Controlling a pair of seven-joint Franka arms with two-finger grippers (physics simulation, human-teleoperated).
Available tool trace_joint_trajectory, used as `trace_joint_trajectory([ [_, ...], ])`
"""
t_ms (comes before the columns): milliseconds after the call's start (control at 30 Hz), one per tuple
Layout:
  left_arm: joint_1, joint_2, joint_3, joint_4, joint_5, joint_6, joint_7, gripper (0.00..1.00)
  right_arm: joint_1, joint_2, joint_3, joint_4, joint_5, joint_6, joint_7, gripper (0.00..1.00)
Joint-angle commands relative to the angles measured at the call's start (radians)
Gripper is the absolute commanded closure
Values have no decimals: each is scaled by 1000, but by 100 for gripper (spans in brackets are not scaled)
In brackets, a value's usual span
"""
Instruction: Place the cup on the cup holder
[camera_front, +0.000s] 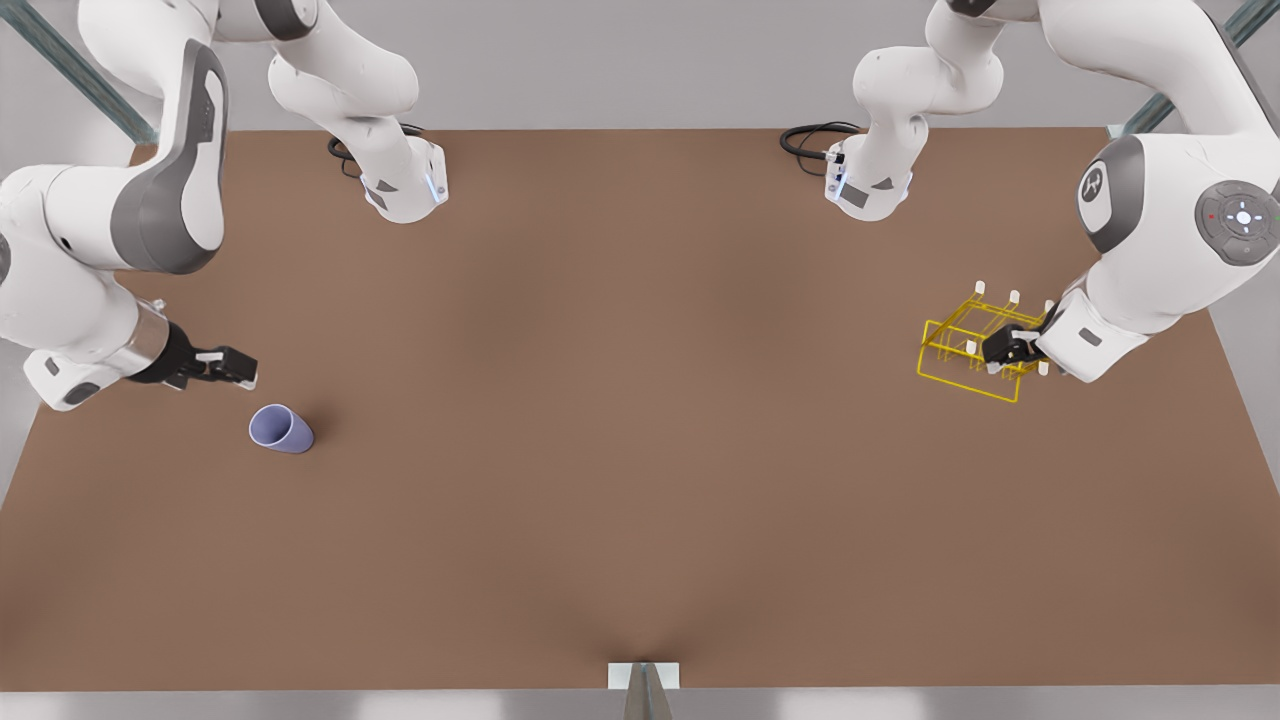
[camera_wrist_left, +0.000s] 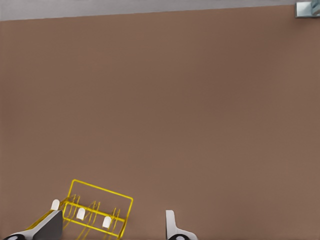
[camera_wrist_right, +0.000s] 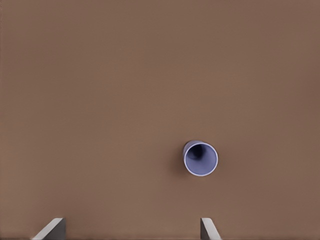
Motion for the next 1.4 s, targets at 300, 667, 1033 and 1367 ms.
trace_joint_trajectory([
  [300, 1, 4, 3, -3, 3, -25, 3, 0, 4, 52, -22, -200, 16, 266, -32, 0],
  [667, 4, 5, 6, -6, 2, -33, 3, 0, 38, 132, -84, -428, 15, 589, -162, 0],
  [1033, 4, 13, 6, -6, 2, -31, 3, 0, -12, 147, -85, -539, 1, 747, -223, 0],
  [1367, 4, 21, 6, -7, 2, -30, 3, 0, -34, 179, -85, -660, 1, 899, -249, 4],
])
